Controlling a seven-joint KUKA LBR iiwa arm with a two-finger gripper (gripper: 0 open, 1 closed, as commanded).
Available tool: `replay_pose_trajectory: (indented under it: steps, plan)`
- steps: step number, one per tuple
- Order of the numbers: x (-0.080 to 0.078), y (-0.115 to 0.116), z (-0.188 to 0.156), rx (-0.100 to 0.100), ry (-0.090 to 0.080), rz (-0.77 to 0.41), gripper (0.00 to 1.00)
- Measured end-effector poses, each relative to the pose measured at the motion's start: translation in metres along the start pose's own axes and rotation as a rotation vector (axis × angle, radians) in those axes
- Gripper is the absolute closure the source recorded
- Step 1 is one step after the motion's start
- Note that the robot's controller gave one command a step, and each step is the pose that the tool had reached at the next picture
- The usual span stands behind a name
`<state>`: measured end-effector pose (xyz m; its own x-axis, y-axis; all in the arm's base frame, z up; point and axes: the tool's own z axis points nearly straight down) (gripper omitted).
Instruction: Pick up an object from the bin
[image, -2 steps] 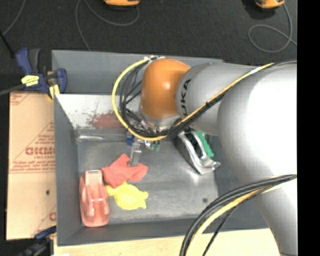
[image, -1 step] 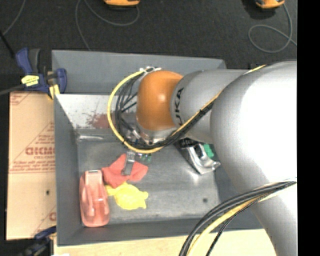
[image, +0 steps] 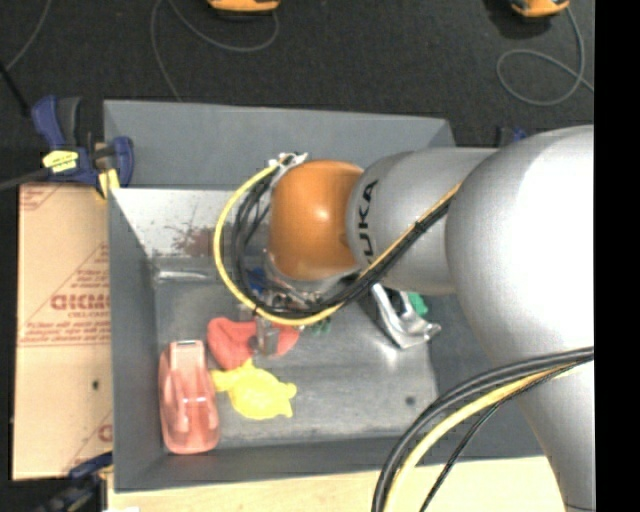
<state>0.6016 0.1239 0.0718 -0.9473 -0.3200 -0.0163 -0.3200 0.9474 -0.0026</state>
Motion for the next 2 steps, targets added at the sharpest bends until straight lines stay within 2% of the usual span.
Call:
replay_pose_trajectory:
  steps: [2]
  plan:
    - [-0.0012, -0.0009, 0.0000, 0.000, -0.003, -0.008, 1.00]
